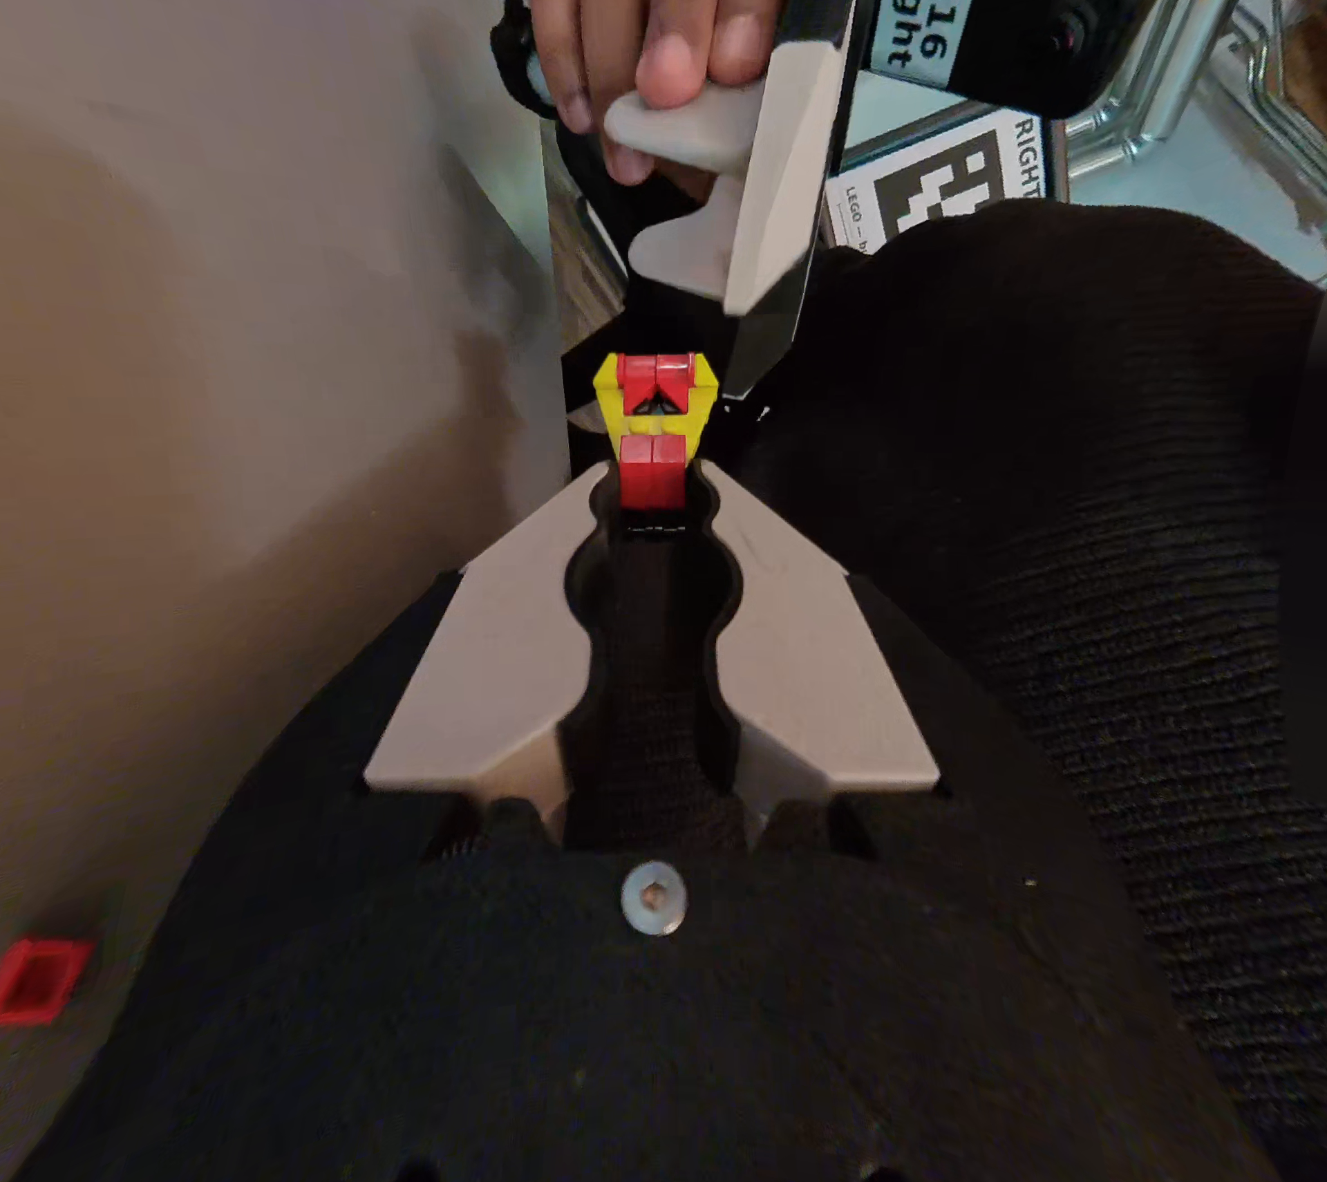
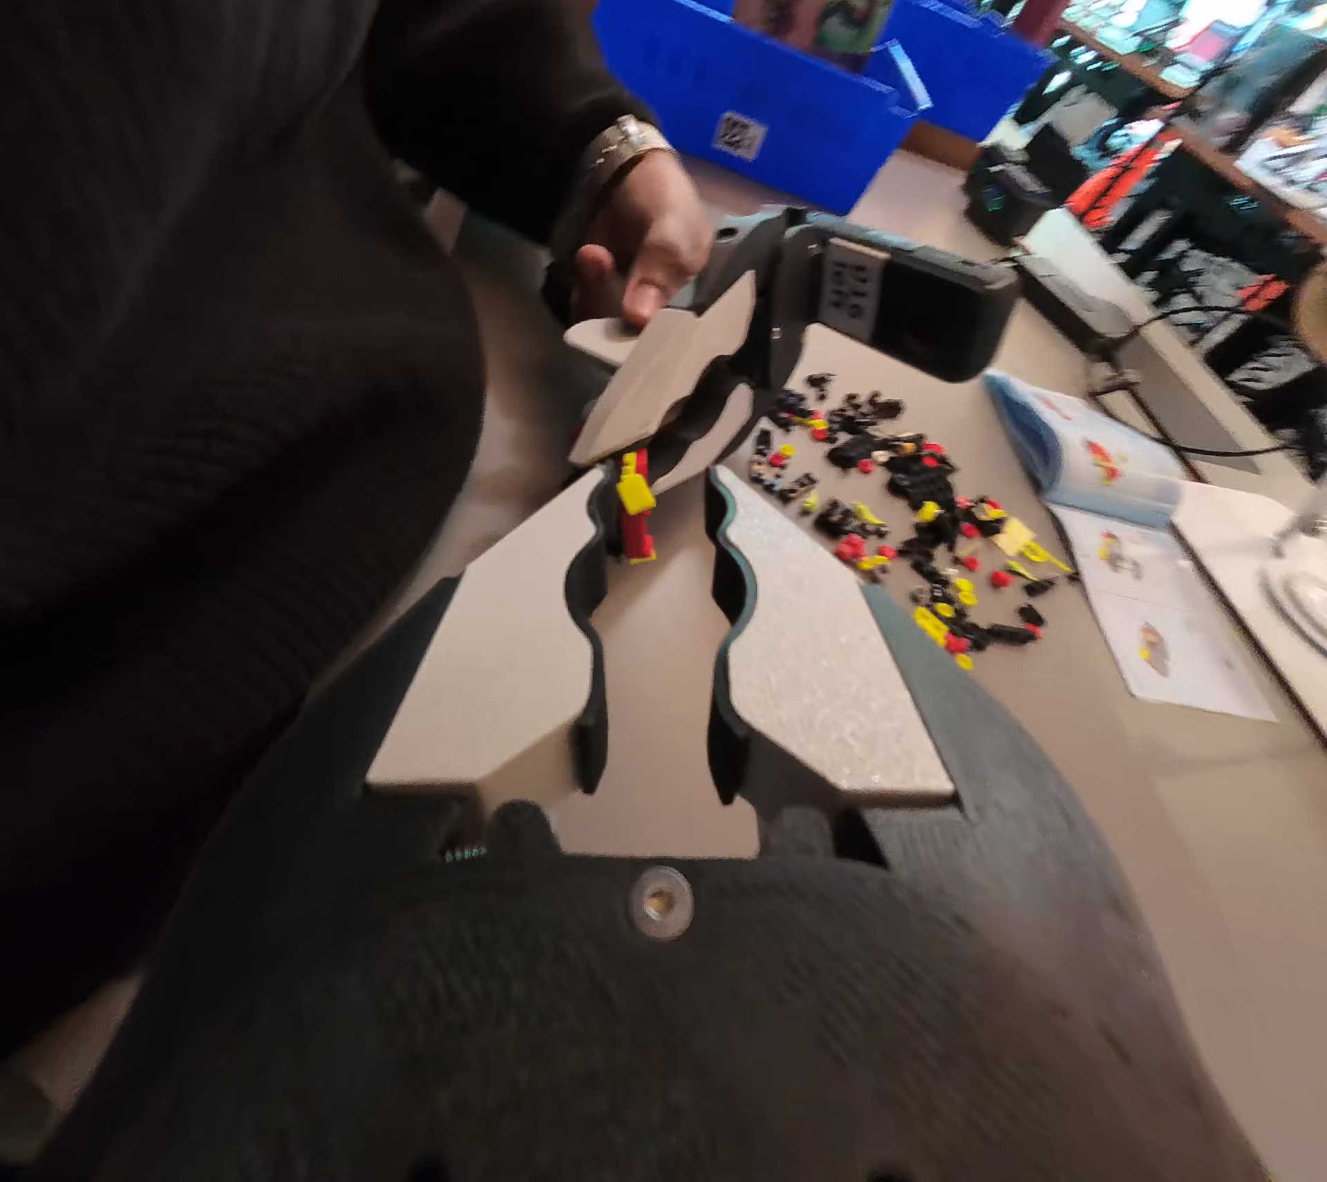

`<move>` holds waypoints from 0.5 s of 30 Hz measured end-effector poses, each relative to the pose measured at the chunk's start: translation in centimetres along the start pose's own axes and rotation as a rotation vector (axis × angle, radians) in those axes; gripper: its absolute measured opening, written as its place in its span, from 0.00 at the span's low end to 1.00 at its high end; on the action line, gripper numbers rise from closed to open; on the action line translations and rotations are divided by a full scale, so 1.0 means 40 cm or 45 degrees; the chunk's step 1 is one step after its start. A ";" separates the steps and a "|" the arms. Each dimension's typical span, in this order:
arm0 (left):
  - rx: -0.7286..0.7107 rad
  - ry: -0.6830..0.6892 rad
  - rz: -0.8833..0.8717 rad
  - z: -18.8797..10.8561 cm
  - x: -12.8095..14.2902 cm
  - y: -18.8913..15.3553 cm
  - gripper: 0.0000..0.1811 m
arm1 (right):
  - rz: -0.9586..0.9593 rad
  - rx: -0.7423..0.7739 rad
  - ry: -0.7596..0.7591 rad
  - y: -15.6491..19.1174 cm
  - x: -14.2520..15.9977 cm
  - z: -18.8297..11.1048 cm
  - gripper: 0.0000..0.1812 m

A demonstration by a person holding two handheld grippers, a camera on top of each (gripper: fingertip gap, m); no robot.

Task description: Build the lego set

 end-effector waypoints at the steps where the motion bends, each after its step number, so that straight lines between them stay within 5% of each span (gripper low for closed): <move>1: 0.004 -0.004 -0.003 -0.001 -0.001 0.000 0.08 | 0.008 -0.019 0.001 0.003 0.001 0.001 0.12; 15: 0.017 -0.028 -0.008 -0.009 -0.007 -0.001 0.08 | 0.026 -0.023 0.022 0.003 0.008 0.004 0.05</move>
Point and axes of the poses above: each gripper's, where its closed fingertips meet, z out along the fingers, x out of its underside, y = z × x across the jaws, the point moved 6 cm from there along -z, back along the fingers, and after that the axes turned 2 degrees about -y, right-handed, at the moved point
